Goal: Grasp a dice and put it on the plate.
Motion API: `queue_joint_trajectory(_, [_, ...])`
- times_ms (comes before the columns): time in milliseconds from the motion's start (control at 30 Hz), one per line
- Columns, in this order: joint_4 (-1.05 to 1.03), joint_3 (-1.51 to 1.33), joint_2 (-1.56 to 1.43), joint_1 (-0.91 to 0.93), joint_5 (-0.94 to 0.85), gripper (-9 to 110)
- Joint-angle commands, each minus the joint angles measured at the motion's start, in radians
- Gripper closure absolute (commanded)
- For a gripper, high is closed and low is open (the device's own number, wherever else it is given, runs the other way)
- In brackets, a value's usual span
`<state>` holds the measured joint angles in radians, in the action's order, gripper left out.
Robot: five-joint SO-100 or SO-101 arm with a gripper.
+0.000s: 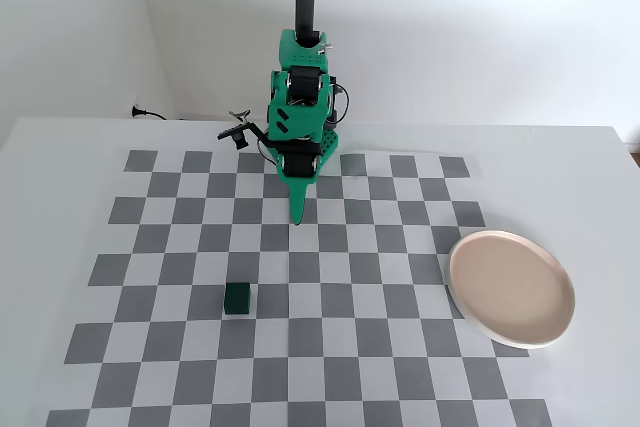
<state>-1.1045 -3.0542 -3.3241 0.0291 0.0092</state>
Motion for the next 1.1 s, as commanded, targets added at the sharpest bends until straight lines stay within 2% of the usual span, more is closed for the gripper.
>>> queue_joint_trajectory(0, [0.002, 0.012, -0.012, -0.005, -0.006, 106])
queue_joint_trajectory(567, [0.002, 0.012, -0.012, -0.055, -0.057, 106])
queue_joint_trajectory(967, [-0.003, 0.012, -0.012, 0.011, 0.100, 106])
queue_joint_trajectory(1067, [-0.015, 0.015, -0.012, -0.002, 0.091, 106])
